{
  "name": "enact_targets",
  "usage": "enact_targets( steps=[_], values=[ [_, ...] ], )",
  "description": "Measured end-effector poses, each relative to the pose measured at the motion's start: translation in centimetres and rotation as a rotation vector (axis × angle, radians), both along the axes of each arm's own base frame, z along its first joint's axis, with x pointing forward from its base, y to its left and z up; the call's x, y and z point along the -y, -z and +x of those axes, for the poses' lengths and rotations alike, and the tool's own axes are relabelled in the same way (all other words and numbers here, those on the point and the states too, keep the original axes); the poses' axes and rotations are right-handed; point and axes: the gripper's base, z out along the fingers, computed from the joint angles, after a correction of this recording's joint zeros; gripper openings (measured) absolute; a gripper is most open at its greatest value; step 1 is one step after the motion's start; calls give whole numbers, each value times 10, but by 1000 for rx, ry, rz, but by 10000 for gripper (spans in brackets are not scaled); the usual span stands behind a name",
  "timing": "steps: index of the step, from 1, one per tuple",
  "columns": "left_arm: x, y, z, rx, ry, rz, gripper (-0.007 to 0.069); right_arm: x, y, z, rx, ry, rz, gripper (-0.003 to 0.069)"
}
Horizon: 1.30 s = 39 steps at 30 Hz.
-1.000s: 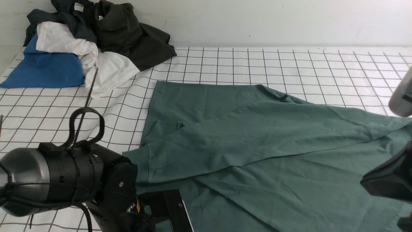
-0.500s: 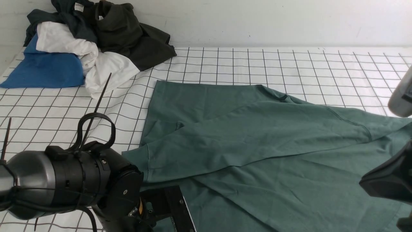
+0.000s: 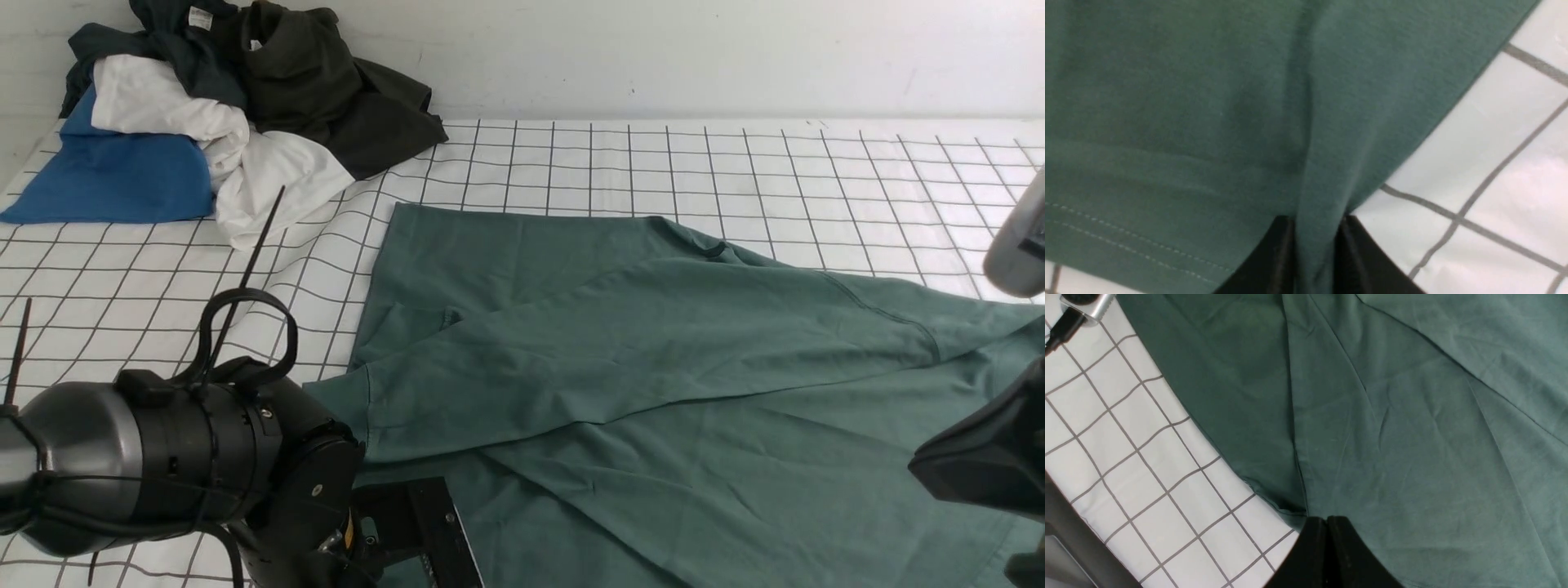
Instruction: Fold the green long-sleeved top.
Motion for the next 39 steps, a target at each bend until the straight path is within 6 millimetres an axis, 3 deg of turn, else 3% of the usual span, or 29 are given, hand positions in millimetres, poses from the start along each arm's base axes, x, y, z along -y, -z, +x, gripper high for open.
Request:
enact_targets(
  steps=[6,13,18,23,24,27,28,29,32,34,35,36,39],
  values=[
    [0,-1,1,1,-35,2,94,0,0,0,0,0,0,-14],
    [5,-20,9,-44,-53,51,85,0,0,0,8,-18,-9,-14],
    [4,-22,8,-60,-51,64,21,4,1,2,38,-28,-62,-14],
    [1,-21,7,-102,-76,63,13,9,26,4,8,-38,-162,-6],
    [-2,-22,6,-121,-90,66,13,11,49,3,-55,-44,-221,15],
    [-4,-24,6,-128,-102,57,13,13,90,2,-159,-57,-298,80],
    [-4,-24,5,-129,-102,58,13,13,92,2,-162,-58,-302,85],
    [-4,-27,5,-124,-105,51,13,12,110,3,-183,-55,-315,148],
    [-5,-29,4,-123,-103,50,13,11,122,8,-196,-40,-332,235],
    [-5,-29,3,-131,-104,55,13,13,132,19,-200,4,-389,362],
    [-5,-29,3,-131,-104,55,13,14,133,20,-202,7,-395,362],
    [-5,-29,3,-131,-104,55,13,18,138,28,-205,41,-433,424],
    [-5,-29,3,-127,-104,53,13,25,149,42,-203,81,-481,486]
  ],
)
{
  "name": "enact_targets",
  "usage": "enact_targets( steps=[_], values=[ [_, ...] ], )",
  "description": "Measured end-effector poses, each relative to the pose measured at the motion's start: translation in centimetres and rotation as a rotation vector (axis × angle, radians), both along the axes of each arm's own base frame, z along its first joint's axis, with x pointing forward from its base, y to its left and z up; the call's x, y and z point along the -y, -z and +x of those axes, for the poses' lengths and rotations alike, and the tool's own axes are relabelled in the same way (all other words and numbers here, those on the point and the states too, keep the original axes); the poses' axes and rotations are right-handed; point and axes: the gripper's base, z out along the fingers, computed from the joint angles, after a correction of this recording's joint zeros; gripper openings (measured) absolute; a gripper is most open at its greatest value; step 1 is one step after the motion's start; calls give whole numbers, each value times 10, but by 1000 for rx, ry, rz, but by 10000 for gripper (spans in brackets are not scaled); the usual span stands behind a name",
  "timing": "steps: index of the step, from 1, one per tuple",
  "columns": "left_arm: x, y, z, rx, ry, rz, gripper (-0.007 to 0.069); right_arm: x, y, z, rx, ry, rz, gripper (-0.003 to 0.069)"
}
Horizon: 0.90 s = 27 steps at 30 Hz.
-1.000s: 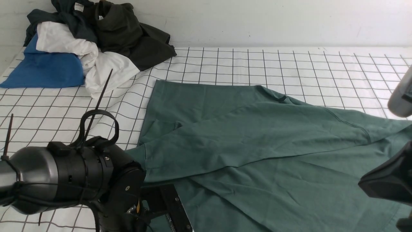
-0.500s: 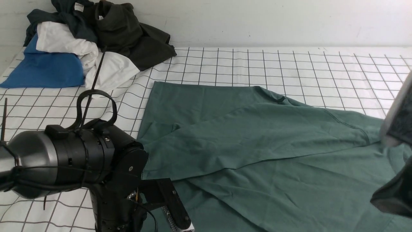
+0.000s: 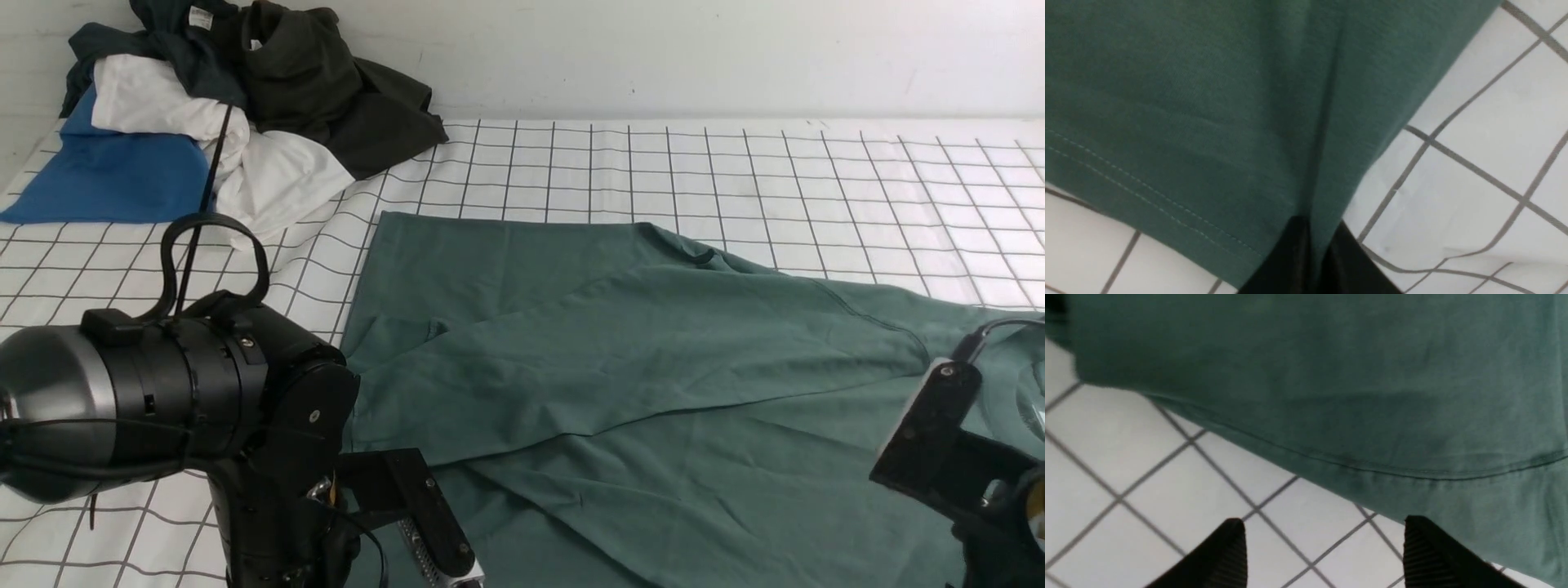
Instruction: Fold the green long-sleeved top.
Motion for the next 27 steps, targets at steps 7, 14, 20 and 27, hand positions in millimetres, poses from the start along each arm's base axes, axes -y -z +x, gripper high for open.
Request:
enact_targets(
  steps=[7,14,20,27],
  values=[
    [0,0,1,9,1,-6,13,18,45,34,-96,116,-33,507],
    [1,0,2,20,1,-13,13,23,68,46,-209,158,-71,491],
    [1,0,2,20,2,-13,13,21,67,45,-225,174,-49,300],
    [3,0,4,41,2,-27,13,27,58,44,-140,118,-68,3]
  ],
)
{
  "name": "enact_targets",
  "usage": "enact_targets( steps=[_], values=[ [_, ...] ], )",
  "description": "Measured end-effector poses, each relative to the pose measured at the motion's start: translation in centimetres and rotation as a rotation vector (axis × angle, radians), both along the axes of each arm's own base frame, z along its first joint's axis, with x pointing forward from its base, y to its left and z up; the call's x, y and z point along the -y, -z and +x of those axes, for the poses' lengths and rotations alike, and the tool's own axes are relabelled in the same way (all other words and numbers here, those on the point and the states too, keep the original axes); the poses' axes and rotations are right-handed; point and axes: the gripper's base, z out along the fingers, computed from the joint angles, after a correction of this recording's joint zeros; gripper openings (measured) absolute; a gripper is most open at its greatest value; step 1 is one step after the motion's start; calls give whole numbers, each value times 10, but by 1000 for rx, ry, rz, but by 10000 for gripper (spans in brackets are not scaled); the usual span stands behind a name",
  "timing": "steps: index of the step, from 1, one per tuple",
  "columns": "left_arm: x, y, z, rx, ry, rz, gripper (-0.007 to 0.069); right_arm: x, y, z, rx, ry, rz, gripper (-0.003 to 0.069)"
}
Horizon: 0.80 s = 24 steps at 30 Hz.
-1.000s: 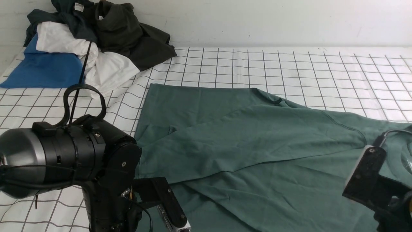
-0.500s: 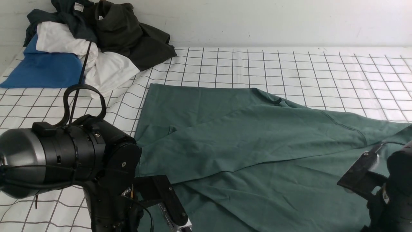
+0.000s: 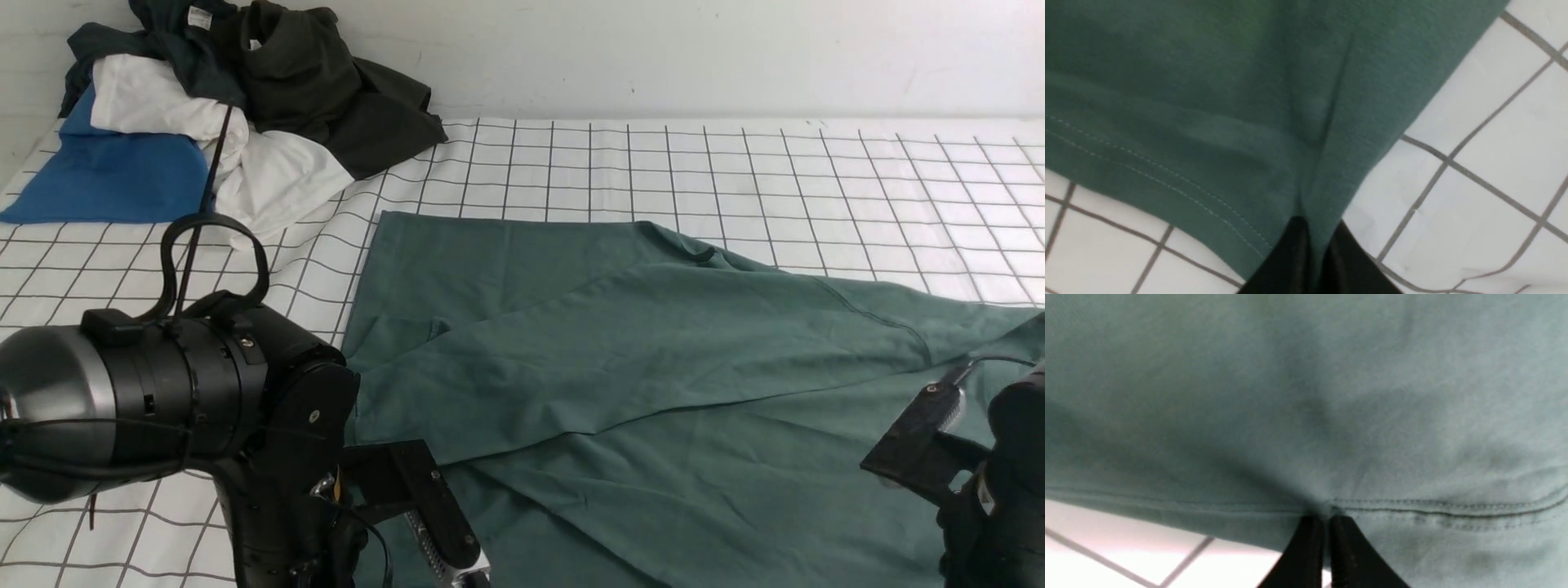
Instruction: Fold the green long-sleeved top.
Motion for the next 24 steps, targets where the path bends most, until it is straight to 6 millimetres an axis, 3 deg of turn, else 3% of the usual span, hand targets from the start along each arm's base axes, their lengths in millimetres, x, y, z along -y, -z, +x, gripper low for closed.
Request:
enact_targets(
  steps=[8,16,21,24],
  values=[
    [7,-13,11,54,5,-28,13,2,-29,1,106,-12,5,-7],
    [8,-32,28,116,5,-33,13,3,-74,32,227,46,63,-7],
    [-9,-52,54,182,-77,-63,13,17,-99,53,296,95,120,-8],
    [-27,-78,85,267,-122,-108,13,28,-109,77,320,127,164,-8]
  ],
)
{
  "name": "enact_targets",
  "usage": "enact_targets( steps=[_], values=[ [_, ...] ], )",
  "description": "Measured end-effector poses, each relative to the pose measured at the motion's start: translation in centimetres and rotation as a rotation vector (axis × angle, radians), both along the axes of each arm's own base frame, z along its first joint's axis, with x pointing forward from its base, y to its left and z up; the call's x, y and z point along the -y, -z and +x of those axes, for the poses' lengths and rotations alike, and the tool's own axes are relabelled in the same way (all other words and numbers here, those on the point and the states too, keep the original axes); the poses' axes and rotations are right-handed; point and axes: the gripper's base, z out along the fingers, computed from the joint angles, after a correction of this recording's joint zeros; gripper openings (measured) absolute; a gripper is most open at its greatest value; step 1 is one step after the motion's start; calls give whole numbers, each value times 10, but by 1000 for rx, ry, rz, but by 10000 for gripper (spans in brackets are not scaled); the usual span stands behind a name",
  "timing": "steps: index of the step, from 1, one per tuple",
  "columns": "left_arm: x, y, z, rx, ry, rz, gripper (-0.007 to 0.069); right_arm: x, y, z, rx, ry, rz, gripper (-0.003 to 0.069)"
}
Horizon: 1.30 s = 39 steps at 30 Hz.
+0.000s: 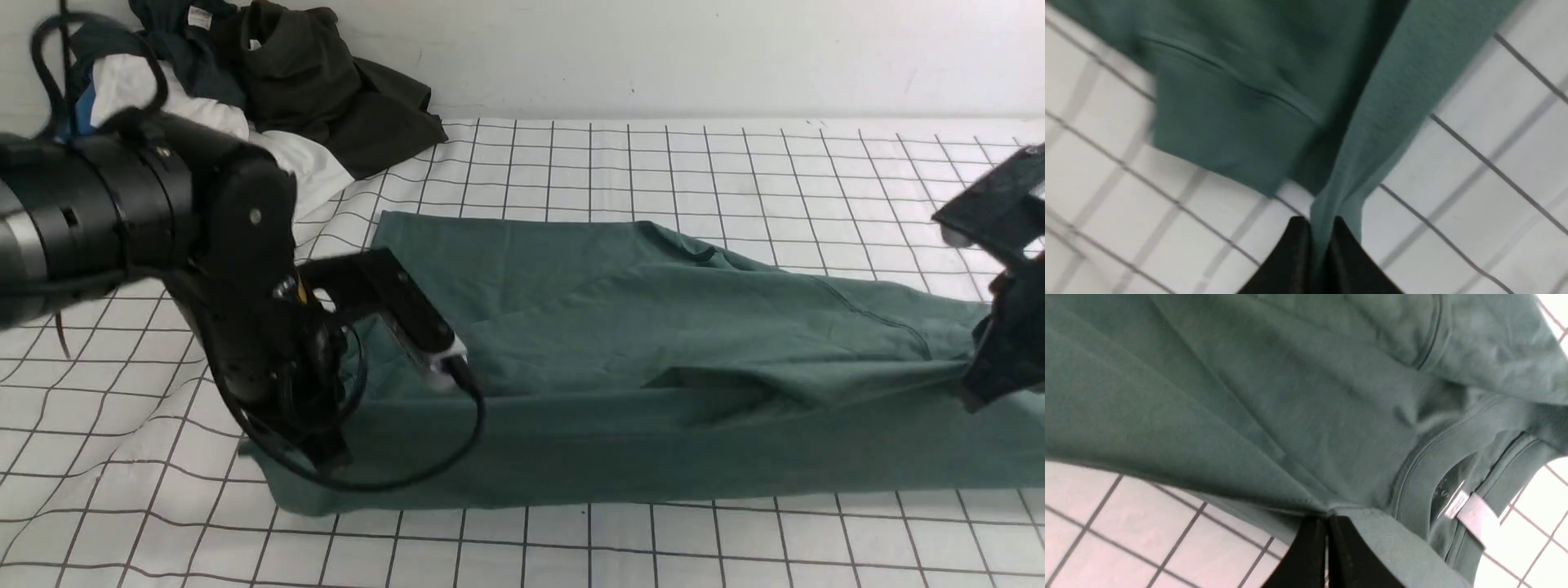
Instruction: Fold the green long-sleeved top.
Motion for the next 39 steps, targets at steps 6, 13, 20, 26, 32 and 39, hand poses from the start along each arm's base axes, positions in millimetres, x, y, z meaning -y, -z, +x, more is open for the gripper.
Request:
enact_targets(
  steps=[6,13,20,26,32,39],
  values=[
    [-11,-32,58,108,-48,-68,13,3,-2,49,13,5,32,-8],
    [-20,-37,128,157,-59,-70,13,-1,3,115,54,-8,36,-8],
    [-22,-7,190,204,-67,-71,13,-4,25,172,92,-20,34,-8],
    [-23,28,221,254,-93,-110,29,-5,44,198,116,32,44,-4],
    [-27,41,230,262,-126,-163,181,9,46,204,153,154,68,108],
    [-33,25,227,270,-235,-210,435,36,32,196,155,369,109,333]
  ],
)
